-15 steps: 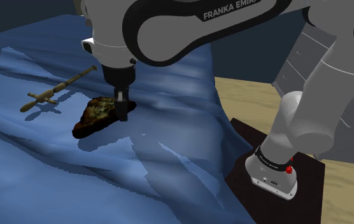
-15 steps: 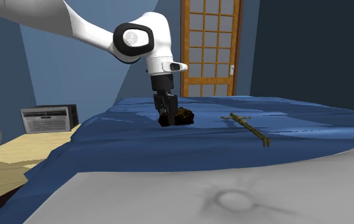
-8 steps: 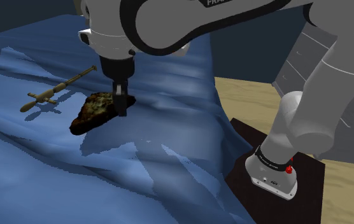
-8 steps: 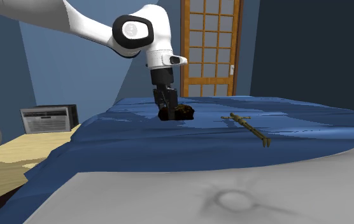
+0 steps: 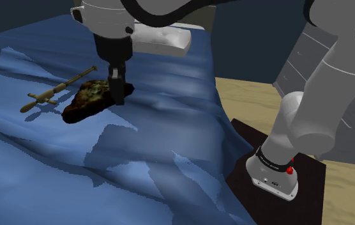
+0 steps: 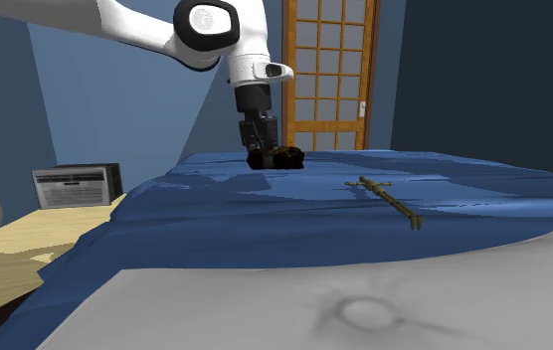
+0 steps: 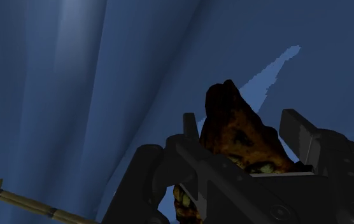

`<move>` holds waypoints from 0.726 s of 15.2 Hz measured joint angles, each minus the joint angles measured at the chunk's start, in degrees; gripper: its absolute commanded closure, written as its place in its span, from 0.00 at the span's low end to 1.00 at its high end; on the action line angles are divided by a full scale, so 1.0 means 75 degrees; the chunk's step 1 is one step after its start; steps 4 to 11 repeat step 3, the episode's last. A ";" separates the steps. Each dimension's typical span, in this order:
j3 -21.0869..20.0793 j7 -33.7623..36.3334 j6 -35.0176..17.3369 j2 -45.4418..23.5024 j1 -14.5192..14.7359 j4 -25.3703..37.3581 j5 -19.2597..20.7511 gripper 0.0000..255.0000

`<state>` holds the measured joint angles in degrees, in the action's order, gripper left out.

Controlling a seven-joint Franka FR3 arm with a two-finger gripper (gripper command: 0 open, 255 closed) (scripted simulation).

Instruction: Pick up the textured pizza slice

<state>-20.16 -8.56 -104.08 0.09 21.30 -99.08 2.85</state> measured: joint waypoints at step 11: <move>-0.0005 -0.0003 0.0248 -0.0001 0.0005 0.0249 -0.0001 1.00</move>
